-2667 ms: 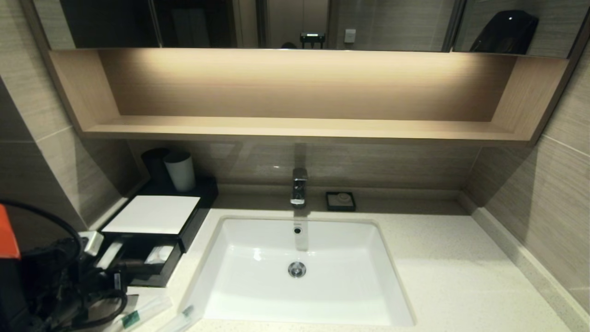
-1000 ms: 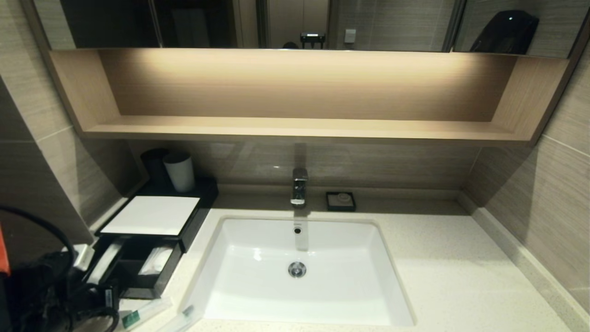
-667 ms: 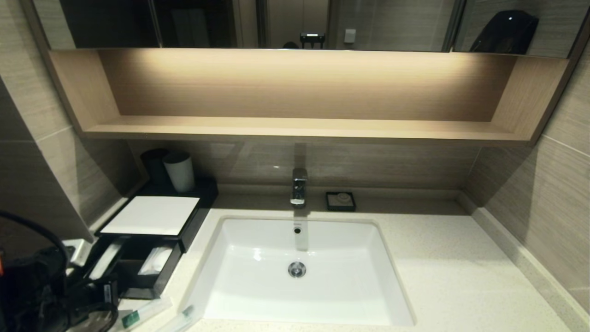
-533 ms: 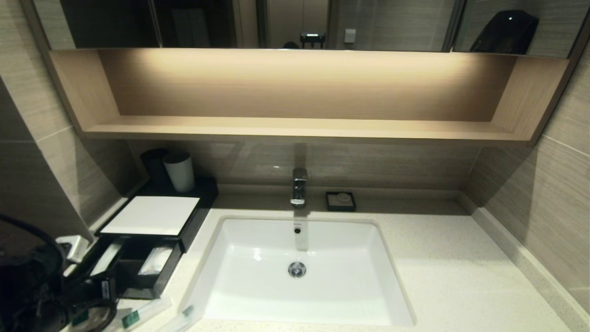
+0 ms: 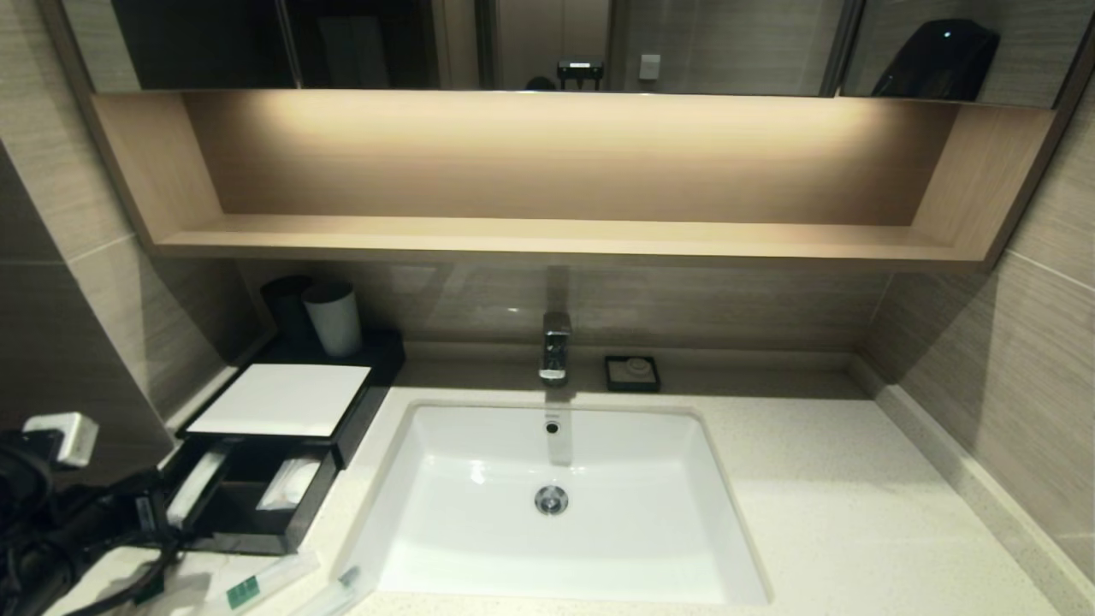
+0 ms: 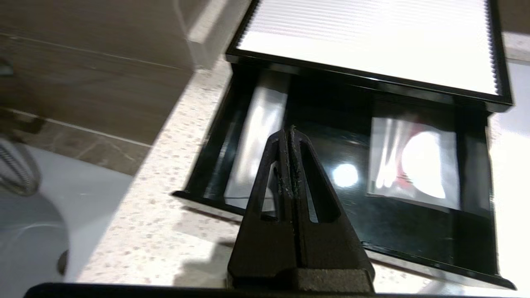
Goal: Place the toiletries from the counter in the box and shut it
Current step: Open the drawer, then pick up the bathroom toiletry
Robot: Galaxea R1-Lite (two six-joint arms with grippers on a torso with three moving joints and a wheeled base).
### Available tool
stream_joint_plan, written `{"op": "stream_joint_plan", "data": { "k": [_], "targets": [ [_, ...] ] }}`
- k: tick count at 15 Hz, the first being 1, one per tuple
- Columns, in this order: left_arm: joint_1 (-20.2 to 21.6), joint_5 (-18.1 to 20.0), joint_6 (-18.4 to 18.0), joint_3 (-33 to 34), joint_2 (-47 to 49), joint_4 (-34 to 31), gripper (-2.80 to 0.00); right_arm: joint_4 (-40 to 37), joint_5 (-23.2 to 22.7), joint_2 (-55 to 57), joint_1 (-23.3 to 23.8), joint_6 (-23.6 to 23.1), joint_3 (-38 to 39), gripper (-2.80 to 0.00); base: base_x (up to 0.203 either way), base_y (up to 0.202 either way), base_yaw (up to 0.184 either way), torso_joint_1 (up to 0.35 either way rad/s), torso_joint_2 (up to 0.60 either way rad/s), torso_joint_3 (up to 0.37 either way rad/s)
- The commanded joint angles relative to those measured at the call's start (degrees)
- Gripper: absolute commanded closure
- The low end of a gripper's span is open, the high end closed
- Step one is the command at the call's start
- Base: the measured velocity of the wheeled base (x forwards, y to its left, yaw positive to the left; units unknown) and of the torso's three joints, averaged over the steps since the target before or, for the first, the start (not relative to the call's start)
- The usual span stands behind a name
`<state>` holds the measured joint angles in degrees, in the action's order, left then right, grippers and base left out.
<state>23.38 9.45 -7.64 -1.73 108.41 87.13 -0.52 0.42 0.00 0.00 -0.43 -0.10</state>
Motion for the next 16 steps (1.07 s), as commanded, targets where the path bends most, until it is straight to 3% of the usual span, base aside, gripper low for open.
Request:
{"op": "stream_joint_plan", "data": {
  "k": [1, 5, 7, 9, 10, 16],
  "targets": [
    [3.52, 0.04, -1.60, 0.04, -1.51, 0.53, 0.00, 0.00, 0.02, 0.00, 0.00, -0.01, 0.01, 0.00, 0.000, 0.000, 0.000, 0.000, 0.00, 0.000],
    [11.49, 0.03, -4.94, -6.31, -4.63, 0.53, 0.00, 0.00, 0.02, 0.00, 0.00, -0.01, 0.01, 0.00, 0.000, 0.000, 0.000, 0.000, 0.00, 0.000],
    [12.92, -0.12, -5.58, -10.60, -8.74, 0.45, 0.00, 0.00, 0.02, 0.00, 0.00, -0.01, 0.01, 0.00, 0.000, 0.000, 0.000, 0.000, 0.00, 0.000],
    [13.16, -0.20, -5.79, -14.76, -15.02, -4.63, 0.00, 0.00, 0.02, 0.00, 0.00, -0.01, 0.01, 0.00, 0.000, 0.000, 0.000, 0.000, 0.00, 0.000],
    [13.20, -0.24, -5.80, -17.47, -18.93, -10.91, 0.00, 0.00, 0.02, 0.00, 0.00, -0.01, 0.01, 0.00, 0.000, 0.000, 0.000, 0.000, 0.00, 0.000],
    [13.26, 1.63, -5.89, -35.49, -33.93, -68.00, 0.00, 0.00, 0.02, 0.00, 0.00, -0.01, 0.01, 0.00, 0.000, 0.000, 0.000, 0.000, 0.00, 0.000]
  ]
}}
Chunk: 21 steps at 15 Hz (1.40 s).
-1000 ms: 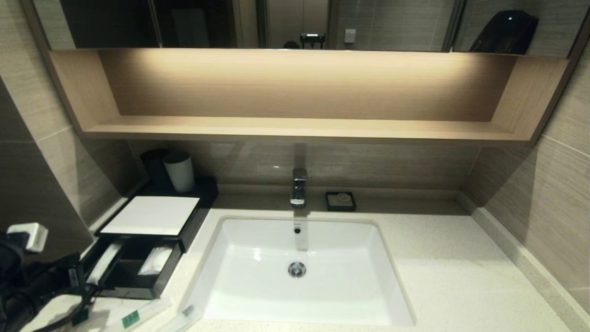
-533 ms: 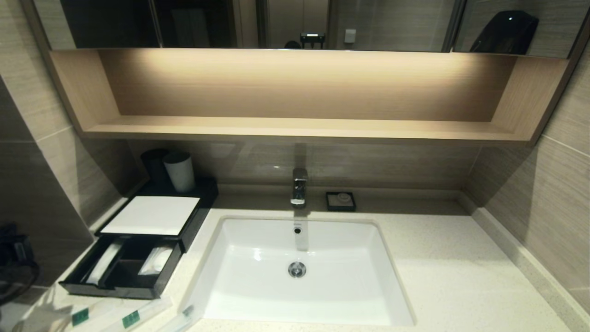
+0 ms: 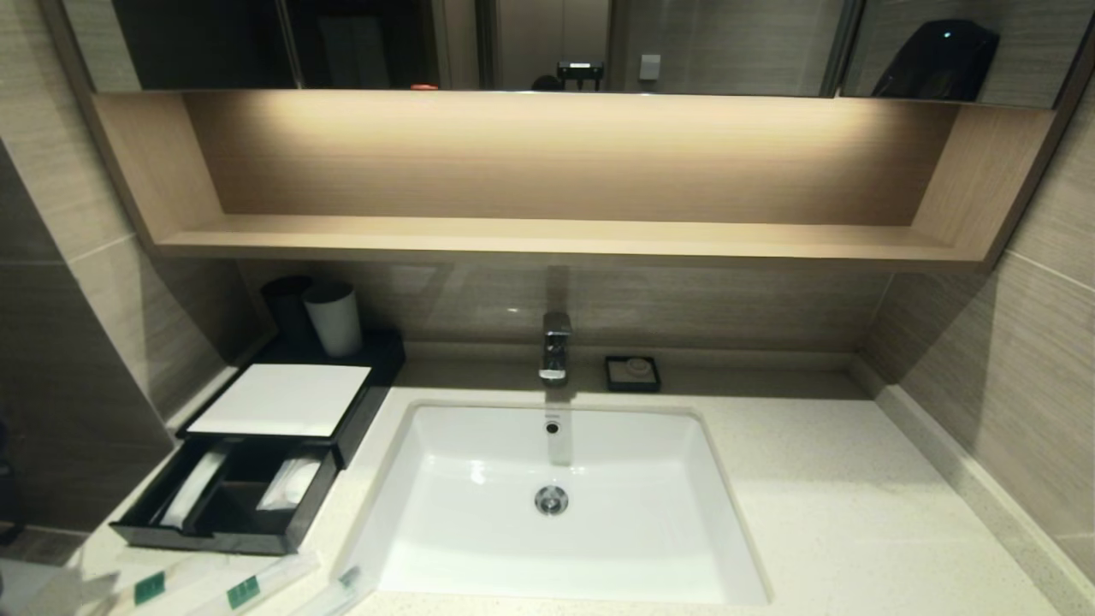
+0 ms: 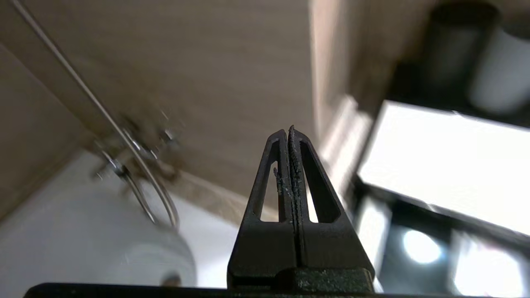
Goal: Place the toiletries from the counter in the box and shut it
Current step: Pick up the bathroom toiletry
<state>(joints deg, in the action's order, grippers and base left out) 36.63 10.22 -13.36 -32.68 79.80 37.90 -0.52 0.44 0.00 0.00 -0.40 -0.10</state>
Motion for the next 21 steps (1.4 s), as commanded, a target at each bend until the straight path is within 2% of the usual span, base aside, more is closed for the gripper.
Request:
{"op": "stream_joint_plan", "data": {
  "k": [1, 3, 4, 7, 10, 15, 18, 21],
  "targets": [
    [0.01, 2.98, -0.55, -7.71, -6.40, -26.84, 0.00, 0.00, 0.00, -0.06, -0.03, -0.07, 0.01, 0.00, 0.000, 0.000, 0.000, 0.000, 0.00, 0.000],
    [0.05, 8.09, -3.84, -11.48, -7.39, -39.58, 0.00, 0.00, 0.00, 0.00, 0.00, -0.04, 0.01, 0.00, 0.000, 0.000, 0.000, 0.000, 0.00, 0.000],
    [0.14, 9.54, -7.86, -12.15, -7.50, -43.19, 0.00, 0.00, 0.00, 0.00, 0.00, -0.04, 0.01, 0.00, 0.000, 0.000, 0.000, 0.000, 0.00, 0.000],
    [0.19, 11.74, -17.91, -11.84, -7.25, -48.53, 0.00, 0.00, 0.00, 0.00, 0.00, -0.04, 0.01, 0.00, 0.000, 0.000, 0.000, 0.000, 0.00, 0.000],
    [0.21, 12.20, -27.29, -12.26, -6.93, -58.41, 0.00, 0.00, 0.00, 0.00, 0.00, -0.04, 0.01, 0.00, 0.000, 0.000, 0.000, 0.000, 0.00, 0.000],
    [0.77, 13.09, -40.29, -12.06, -6.32, -69.61, 0.00, 0.00, 0.00, 0.00, 0.00, -0.04, 0.01, 0.00, 0.000, 0.000, 0.000, 0.000, 0.00, 0.000],
    [4.04, 12.03, -49.75, -11.86, -5.63, -76.52, 0.00, 0.00, 0.00, 0.00, 0.00, -0.04, 0.01, 0.00, 0.000, 0.000, 0.000, 0.000, 0.00, 0.000],
    [7.58, 10.01, -57.14, -11.12, -2.91, -78.71, 0.00, 0.00, 0.00, 0.00, 0.00, -0.04, 0.01, 0.00, 0.000, 0.000, 0.000, 0.000, 0.00, 0.000]
  ]
}}
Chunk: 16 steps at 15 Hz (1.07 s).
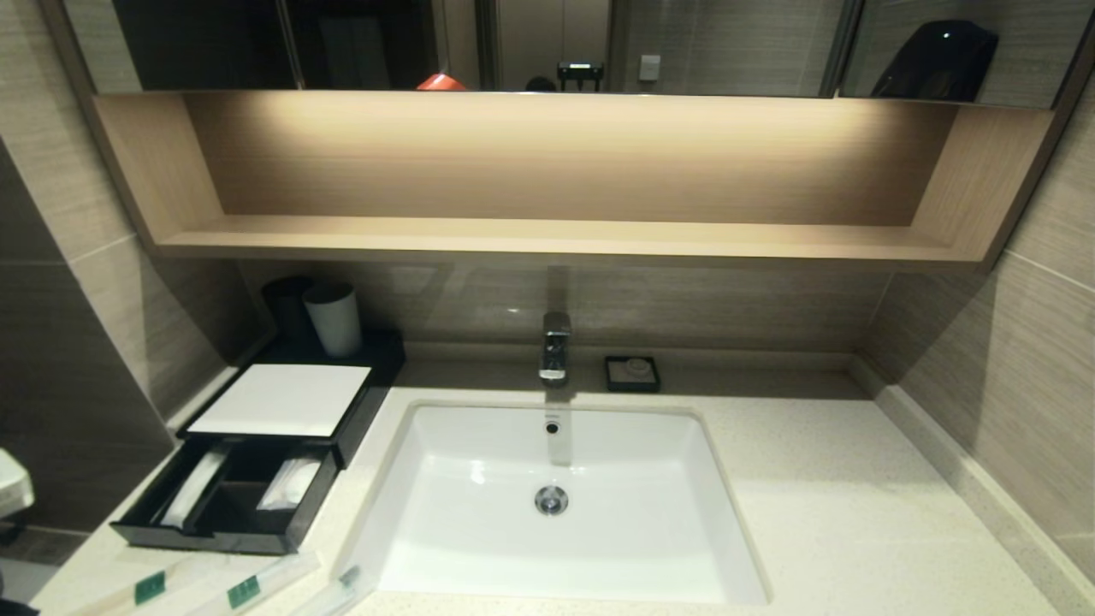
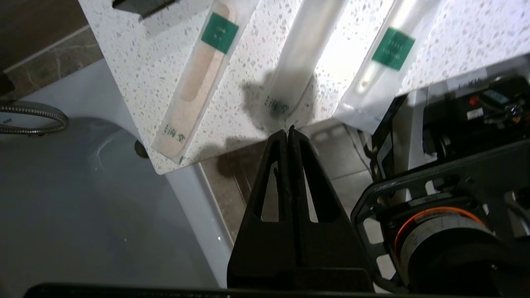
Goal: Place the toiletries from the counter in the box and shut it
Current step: Pick up the bathroom toiletry
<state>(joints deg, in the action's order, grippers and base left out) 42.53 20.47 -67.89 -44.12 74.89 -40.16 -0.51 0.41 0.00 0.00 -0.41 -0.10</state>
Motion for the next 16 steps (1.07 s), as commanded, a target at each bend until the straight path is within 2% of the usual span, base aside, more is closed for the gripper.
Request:
{"op": "stream_joint_plan", "data": {
  "k": [1, 3, 4, 6, 8, 14, 16],
  "targets": [
    [3.75, -0.46, -5.51, 0.42, 2.55, -1.08, 0.00, -0.01, 0.02, 0.00, 0.00, -0.02, 0.01, 0.00, 0.000, 0.000, 0.000, 0.000, 0.00, 0.000],
    [8.62, -0.58, -13.35, 0.46, 4.32, -1.80, 0.00, -0.01, 0.02, 0.00, 0.00, -0.02, 0.01, 0.00, 0.000, 0.000, 0.000, 0.000, 0.00, 0.000],
    [11.58, -0.57, -18.51, 0.50, 6.11, -2.03, 0.00, -0.01, 0.02, 0.00, 0.00, -0.02, 0.01, 0.00, 0.000, 0.000, 0.000, 0.000, 0.00, 0.000],
    [14.62, -0.50, -24.31, 0.53, 10.27, -2.11, 0.00, -0.01, 0.02, 0.00, 0.00, -0.02, 0.01, 0.00, 0.000, 0.000, 0.000, 0.000, 0.00, 0.000],
    [15.21, -0.43, -25.70, 1.05, 12.47, -2.05, 0.00, -0.01, 0.02, 0.00, 0.00, -0.02, 0.01, 0.00, 0.000, 0.000, 0.000, 0.000, 0.00, 0.000],
    [15.05, -0.43, -25.71, 2.53, 16.78, -1.19, 0.00, -0.01, 0.02, 0.00, 0.00, -0.02, 0.01, 0.00, 0.000, 0.000, 0.000, 0.000, 0.00, 0.000],
    [13.81, -0.51, -25.58, 2.82, 18.32, -0.80, 0.00, -0.01, 0.02, 0.00, 0.00, -0.02, 0.01, 0.00, 0.000, 0.000, 0.000, 0.000, 0.00, 0.000]
  ]
}}
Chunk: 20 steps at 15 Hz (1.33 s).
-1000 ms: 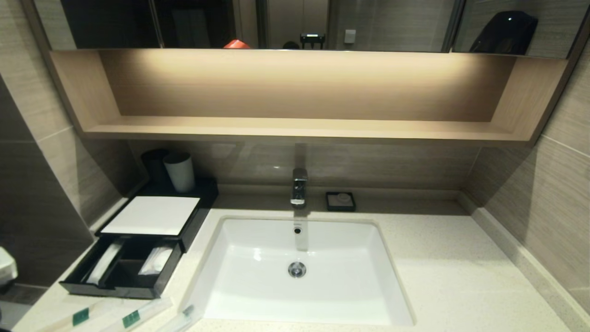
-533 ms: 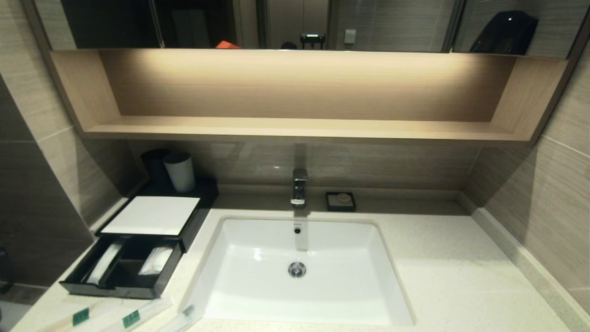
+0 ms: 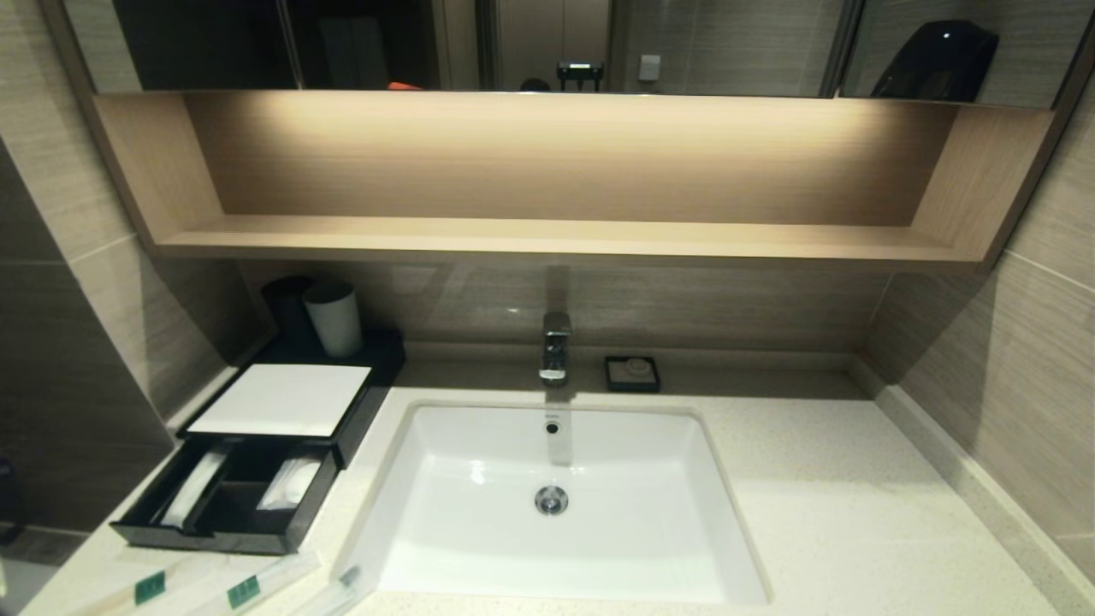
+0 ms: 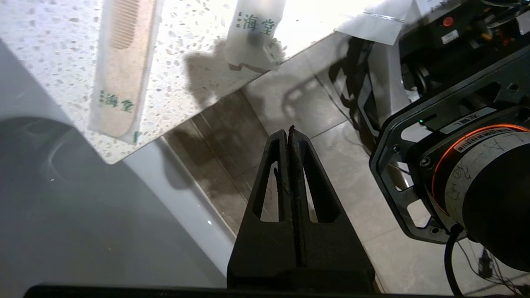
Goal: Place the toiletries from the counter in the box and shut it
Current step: Pick up the bathroom toiletry
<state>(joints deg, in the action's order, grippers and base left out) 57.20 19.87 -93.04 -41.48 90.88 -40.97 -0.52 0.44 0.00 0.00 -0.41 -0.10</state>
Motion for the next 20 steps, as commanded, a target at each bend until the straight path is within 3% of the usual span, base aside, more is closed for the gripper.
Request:
{"op": "stream_joint_plan", "data": {
  "k": [1, 7, 18, 19, 20],
  "targets": [
    [-1.70, 0.08, -0.33, 0.36, 3.09, 0.77, 0.00, -0.01, 0.00, 0.00, 0.00, -0.02, 0.01, 0.00, 0.000, 0.000, 0.000, 0.000, 0.00, 0.000],
    [-8.50, -0.15, 2.76, 5.92, 4.58, 12.13, 0.00, -0.01, 0.00, 0.00, 0.00, -0.02, 0.01, 0.00, 0.000, 0.000, 0.000, 0.000, 0.00, 0.000],
    [-11.87, -0.34, 4.42, 5.00, 6.59, 12.58, 0.00, -0.01, 0.00, 0.00, 0.00, -0.02, 0.01, 0.00, 0.000, 0.000, 0.000, 0.000, 0.00, 0.000],
    [-12.26, -0.28, 4.92, 5.00, 6.59, 12.58, -2.80, -0.01, 0.00, 0.00, 0.00, -0.02, 0.01, 0.00, 0.000, 0.000, 0.000, 0.000, 0.00, 0.000],
    [-12.38, -0.27, 5.06, 4.95, 6.74, 12.63, -2.80, -0.01, 0.00, 0.00, 0.00, -0.02, 0.01, 0.00, 0.000, 0.000, 0.000, 0.000, 0.00, 0.000]
  ]
}}
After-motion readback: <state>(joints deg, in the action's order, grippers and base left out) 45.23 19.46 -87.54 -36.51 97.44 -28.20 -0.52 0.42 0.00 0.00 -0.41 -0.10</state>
